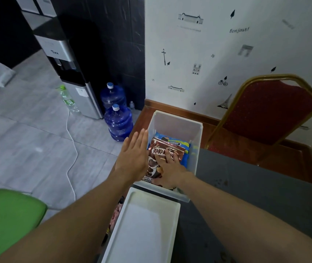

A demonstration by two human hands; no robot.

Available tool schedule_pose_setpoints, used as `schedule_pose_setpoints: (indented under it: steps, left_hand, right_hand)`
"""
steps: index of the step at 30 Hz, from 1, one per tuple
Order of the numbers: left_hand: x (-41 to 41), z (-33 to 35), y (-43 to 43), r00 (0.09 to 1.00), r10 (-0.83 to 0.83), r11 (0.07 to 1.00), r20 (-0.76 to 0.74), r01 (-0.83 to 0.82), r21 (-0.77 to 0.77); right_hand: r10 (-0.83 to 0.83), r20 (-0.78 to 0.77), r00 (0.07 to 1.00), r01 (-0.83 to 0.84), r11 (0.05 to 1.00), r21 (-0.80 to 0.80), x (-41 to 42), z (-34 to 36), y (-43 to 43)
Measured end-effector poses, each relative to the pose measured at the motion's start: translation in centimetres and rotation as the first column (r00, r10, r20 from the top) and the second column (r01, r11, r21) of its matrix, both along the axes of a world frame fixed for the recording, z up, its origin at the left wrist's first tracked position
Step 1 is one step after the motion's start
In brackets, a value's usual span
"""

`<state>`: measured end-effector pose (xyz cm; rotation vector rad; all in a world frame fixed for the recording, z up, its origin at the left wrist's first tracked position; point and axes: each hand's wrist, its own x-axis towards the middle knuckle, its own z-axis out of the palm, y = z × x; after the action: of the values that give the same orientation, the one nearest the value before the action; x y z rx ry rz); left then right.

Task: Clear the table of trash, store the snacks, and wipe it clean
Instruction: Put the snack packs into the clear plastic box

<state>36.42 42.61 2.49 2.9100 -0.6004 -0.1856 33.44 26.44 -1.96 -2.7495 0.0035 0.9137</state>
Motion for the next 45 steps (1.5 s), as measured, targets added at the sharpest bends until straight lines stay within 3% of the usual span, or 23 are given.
schedule_pose_setpoints:
  steps: [6,19,30,39,45]
  left_hand:
    - [0.0,0.0,-0.1,1.000,0.006,1.000,-0.001,-0.006,0.027]
    - [-0.7,2.5,-0.1,0.999,-0.041,0.981,-0.034,0.046,0.190]
    - [-5.1,7.2,-1.3,0.997,-0.071,0.993,-0.013,0.072,0.091]
    - [-11.8,8.2,-1.2,0.997,-0.041,0.998,0.058,0.038,0.054]
    - [-17.0,8.2,-0.9,0.992,-0.011,0.998,0.125,0.018,-0.052]
  right_hand:
    - [0.011,-0.038,0.999,-0.012,0.999,-0.031,0.5,0.4,0.1]
    - [-0.096,0.302,0.948,0.070,0.993,0.096,-1.7,7.4,-2.0]
    - [-0.194,0.387,0.901,0.151,0.979,0.139,-6.8,11.7,-4.3]
    - [-0.162,0.462,0.872,0.076,0.977,0.198,-12.3,12.8,-4.1]
    - [-0.194,0.546,0.815,0.038,0.958,0.283,-16.3,11.3,-3.2]
